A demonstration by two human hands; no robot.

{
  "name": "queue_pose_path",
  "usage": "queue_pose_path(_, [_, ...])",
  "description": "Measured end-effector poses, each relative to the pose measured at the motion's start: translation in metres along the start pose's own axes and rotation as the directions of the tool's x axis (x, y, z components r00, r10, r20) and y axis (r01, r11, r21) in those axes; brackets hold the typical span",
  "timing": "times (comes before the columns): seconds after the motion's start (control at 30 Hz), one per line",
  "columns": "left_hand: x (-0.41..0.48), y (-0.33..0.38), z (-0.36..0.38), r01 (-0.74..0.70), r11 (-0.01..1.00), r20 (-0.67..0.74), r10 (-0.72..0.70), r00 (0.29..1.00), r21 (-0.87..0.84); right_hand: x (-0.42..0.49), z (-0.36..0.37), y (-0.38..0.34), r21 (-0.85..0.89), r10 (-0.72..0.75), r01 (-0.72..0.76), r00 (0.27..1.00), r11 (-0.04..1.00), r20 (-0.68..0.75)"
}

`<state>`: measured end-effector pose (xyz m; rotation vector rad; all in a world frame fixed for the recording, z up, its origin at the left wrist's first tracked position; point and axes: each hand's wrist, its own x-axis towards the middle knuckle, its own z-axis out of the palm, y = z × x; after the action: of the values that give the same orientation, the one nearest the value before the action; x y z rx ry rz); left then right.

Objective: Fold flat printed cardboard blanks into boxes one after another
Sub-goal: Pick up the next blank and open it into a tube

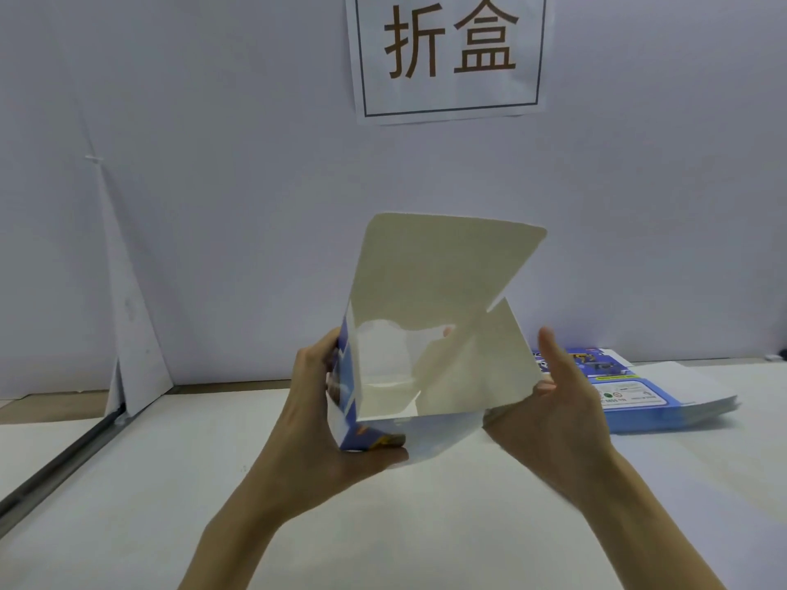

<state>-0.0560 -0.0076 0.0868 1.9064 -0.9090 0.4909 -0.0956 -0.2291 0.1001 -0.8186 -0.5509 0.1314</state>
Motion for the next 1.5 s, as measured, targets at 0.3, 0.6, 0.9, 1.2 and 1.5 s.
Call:
queue_pose_path(0.3, [0.0, 0.006, 0.006, -0.119, 0.993, -0.078, 0.121, 0.99, 0.022, -0.003, 0.011, -0.005, -0.172, -0.091, 0.092, 0.996, 0.981, 0.016])
queue_pose_path(0.6, [0.003, 0.011, 0.013, -0.156, 0.97, -0.085, 0.175, 0.981, 0.188, -0.007, 0.003, -0.017, -0.891, -0.4, -0.142, 0.855, 0.431, -0.33])
queue_pose_path(0.9, [0.003, 0.015, 0.008, -0.176, 0.918, -0.155, 0.244, 0.957, 0.356, -0.001, 0.01, -0.013, -0.928, -0.425, -0.161, 0.853, 0.336, -0.303])
queue_pose_path(1.2, [0.002, 0.005, 0.013, -0.257, 0.955, -0.009, 0.261, 0.965, 0.147, -0.008, -0.002, -0.015, -0.576, -0.062, -0.238, 0.889, 0.782, -0.453])
queue_pose_path(1.5, [0.001, 0.017, -0.007, 0.282, 0.93, 0.254, -0.222, 0.942, -0.235, -0.005, 0.008, -0.011, -0.734, -0.039, -0.529, 0.8, 0.425, -0.599])
